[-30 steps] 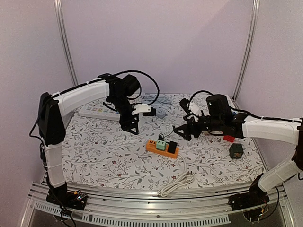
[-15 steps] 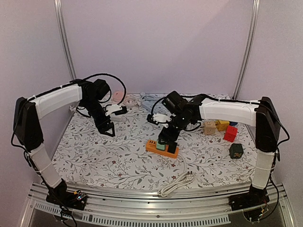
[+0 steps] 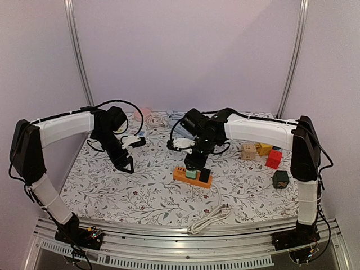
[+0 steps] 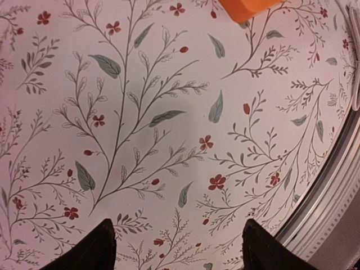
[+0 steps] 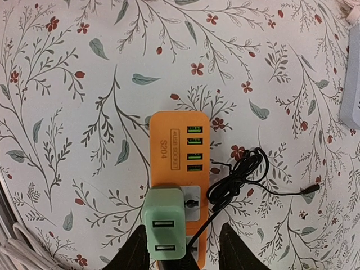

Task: Insert the plug
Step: Press the plug into the socket.

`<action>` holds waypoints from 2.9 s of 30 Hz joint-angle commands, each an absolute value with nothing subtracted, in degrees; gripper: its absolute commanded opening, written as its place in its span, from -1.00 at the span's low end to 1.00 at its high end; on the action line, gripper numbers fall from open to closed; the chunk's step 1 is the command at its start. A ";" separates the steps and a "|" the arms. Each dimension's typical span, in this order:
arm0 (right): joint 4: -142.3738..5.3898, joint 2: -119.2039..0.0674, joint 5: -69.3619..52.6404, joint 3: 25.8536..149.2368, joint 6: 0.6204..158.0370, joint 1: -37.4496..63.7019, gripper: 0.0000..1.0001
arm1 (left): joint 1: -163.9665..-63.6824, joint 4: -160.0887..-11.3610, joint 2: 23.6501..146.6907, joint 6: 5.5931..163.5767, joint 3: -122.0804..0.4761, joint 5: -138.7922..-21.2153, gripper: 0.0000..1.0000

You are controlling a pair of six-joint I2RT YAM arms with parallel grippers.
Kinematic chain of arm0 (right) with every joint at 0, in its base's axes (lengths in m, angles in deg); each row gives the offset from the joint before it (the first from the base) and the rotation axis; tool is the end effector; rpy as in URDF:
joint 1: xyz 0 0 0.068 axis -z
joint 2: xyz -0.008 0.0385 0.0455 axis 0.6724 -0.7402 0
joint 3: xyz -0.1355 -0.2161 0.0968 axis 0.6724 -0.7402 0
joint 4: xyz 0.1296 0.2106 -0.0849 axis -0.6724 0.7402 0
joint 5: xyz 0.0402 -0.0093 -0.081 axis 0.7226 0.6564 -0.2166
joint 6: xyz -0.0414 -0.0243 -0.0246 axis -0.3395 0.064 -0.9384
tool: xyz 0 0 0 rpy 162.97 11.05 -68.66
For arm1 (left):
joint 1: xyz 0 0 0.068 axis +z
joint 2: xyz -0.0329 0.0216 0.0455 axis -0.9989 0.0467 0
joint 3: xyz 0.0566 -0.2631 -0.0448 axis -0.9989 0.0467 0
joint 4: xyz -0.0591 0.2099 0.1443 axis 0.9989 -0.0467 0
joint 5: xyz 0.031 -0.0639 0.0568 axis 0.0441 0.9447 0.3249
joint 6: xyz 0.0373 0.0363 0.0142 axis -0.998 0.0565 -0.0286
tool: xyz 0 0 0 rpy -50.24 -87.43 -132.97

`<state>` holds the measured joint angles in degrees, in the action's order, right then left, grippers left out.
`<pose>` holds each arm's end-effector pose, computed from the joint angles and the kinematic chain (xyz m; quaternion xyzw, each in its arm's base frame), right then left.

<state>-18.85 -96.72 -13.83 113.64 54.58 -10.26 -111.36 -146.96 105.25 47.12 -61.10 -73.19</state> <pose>0.2668 0.3499 0.2333 -0.5679 0.7978 0.0776 0.1870 0.2784 -0.1344 0.2284 0.4256 0.8928 -0.1298 0.0700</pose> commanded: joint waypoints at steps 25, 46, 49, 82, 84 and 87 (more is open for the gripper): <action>-16.85 -101.16 -12.60 110.98 54.87 -11.02 -1.00 | -110.55 -142.14 106.21 49.17 -60.79 -71.39 0.52; -17.68 -94.67 -12.50 116.44 59.79 -9.35 -0.21 | -110.55 -141.97 106.85 49.14 -61.02 -71.10 0.52; -16.81 -92.25 -14.44 113.39 62.49 -7.22 0.21 | -110.60 -142.12 106.67 48.80 -60.75 -71.34 0.52; -15.26 -95.37 -9.09 104.80 63.78 -4.42 -0.46 | -110.73 -141.80 107.90 48.84 -61.06 -71.47 0.51; -16.04 -95.46 -9.56 104.38 63.73 -4.44 -0.53 | -110.76 -141.80 107.94 48.84 -61.14 -71.63 0.51; -16.18 -96.31 -10.43 104.48 63.98 -4.99 -0.62 | -110.77 -141.88 108.00 48.75 -61.08 -71.76 0.51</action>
